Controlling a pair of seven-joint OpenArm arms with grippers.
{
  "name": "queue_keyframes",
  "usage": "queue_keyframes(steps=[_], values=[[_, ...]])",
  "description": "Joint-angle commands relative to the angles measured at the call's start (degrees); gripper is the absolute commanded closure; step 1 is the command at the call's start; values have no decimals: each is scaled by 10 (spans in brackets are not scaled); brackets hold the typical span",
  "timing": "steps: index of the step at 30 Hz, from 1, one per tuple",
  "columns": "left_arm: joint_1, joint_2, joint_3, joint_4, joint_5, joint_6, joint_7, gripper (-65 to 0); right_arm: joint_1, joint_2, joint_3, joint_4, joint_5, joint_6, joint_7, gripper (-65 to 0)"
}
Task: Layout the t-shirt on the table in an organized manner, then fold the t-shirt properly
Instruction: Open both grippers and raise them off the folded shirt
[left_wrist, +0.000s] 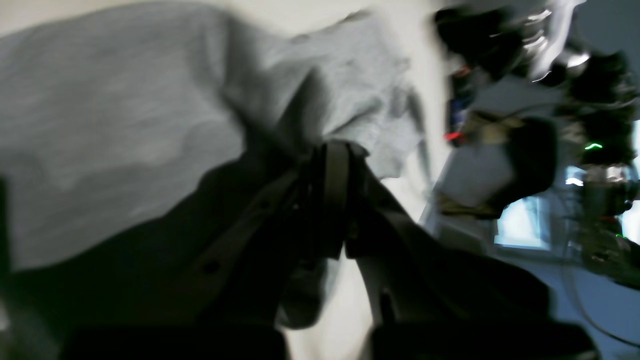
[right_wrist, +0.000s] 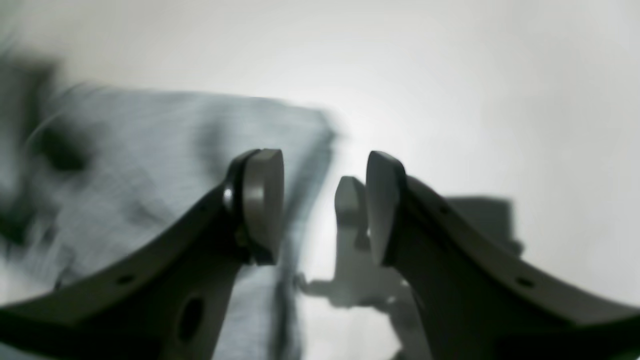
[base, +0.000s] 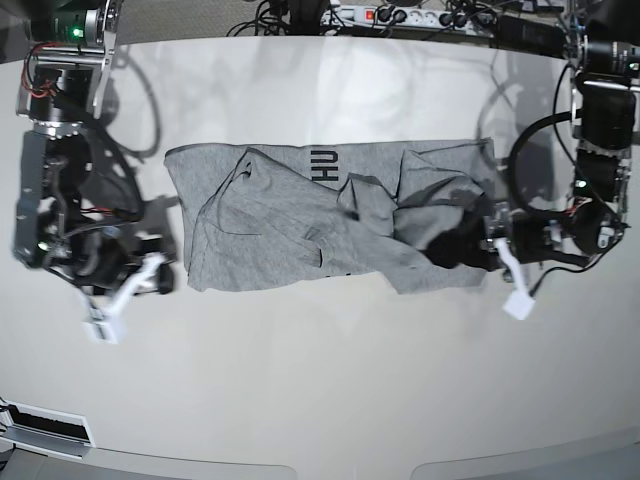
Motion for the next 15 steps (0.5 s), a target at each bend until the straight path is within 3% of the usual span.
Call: queue_keyframes(steps=[1, 4, 8, 15], values=[[-13, -21, -5, 8, 0, -5, -19, 0, -1, 5, 19, 10, 15, -3, 6, -311], [-13, -52, -4, 8, 21, -5, -62, 0, -45, 5, 66, 9, 40, -5, 6, -390], [-17, -68, -4, 8, 21, -5, -99, 0, -90, 5, 106, 9, 71, 1, 20, -399], [-17, -2, -4, 8, -17, -5, -61, 0, -110, -5, 119, 9, 96, 56, 32, -398]])
